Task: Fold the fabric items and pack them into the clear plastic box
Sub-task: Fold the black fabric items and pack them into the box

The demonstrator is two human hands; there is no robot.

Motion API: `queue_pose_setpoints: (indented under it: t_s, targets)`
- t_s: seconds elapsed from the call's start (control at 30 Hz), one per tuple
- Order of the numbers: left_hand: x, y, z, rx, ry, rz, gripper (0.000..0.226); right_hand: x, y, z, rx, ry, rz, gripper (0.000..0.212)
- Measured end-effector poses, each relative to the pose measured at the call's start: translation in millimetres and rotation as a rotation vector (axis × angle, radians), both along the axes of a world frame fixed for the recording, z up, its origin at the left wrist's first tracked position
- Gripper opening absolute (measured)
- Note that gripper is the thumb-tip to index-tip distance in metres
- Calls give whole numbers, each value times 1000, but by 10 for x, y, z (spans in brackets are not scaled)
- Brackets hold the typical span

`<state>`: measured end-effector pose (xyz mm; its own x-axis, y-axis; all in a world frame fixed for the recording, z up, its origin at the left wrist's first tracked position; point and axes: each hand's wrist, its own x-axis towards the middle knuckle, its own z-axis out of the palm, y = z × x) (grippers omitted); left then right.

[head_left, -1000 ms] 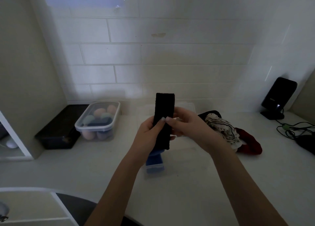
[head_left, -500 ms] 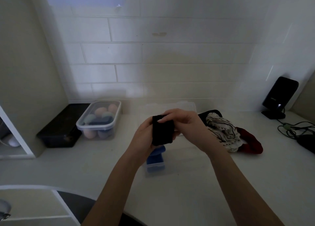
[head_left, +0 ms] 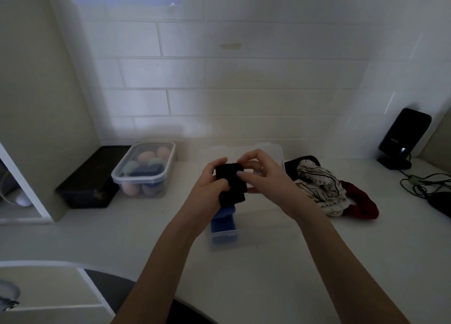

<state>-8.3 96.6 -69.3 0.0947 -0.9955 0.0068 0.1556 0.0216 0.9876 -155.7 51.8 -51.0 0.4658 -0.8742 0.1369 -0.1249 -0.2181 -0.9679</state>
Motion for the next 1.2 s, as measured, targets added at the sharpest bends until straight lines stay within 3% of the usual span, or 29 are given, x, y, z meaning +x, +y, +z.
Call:
queue_pose_setpoints:
  t_s: [0.1, 0.3, 0.37, 0.43, 0.57, 0.63, 0.73, 0.87, 1.03, 1.1, 1.2]
  targets:
    - [4, 22, 2, 3, -32, 22, 50, 28, 42, 28, 154, -55, 28, 24]
    - [-12, 72, 103, 112, 50, -62, 52, 59, 54, -4, 60, 63, 18, 21]
    - [11, 76, 130, 136, -30, -58, 51, 21, 44, 6, 91, 84, 0, 20]
    - [43, 91, 140, 134, -265, -6, 42, -55, 30, 31, 140, 93, -20, 18]
    - [104, 161, 108, -50, -954, 110, 10, -143, 39, 37, 168, 226, -1, 18]
    - [95, 175, 117, -51, -1196, 51, 11, -130, 55, 28, 135, 298, -7, 21]
    - [24, 150, 116, -40, -1405, -53, 24, -147, 63, 57, 123, 351, -19, 22]
    - [-60, 172, 135, -64, -1426, -41, 24, -195, 62, 78, 153, 346, 7, 22]
    - [-61, 173, 130, -7, -1466, -132, 27, -189, 67, 85, 207, 170, 17, 21]
    - [-40, 162, 116, -33, -1328, -70, 30, -185, 59, 90, 235, 102, -3, 23]
    - [-29, 166, 120, -42, -938, 30, 32, -166, 34, 67, 240, 32, -66, 26]
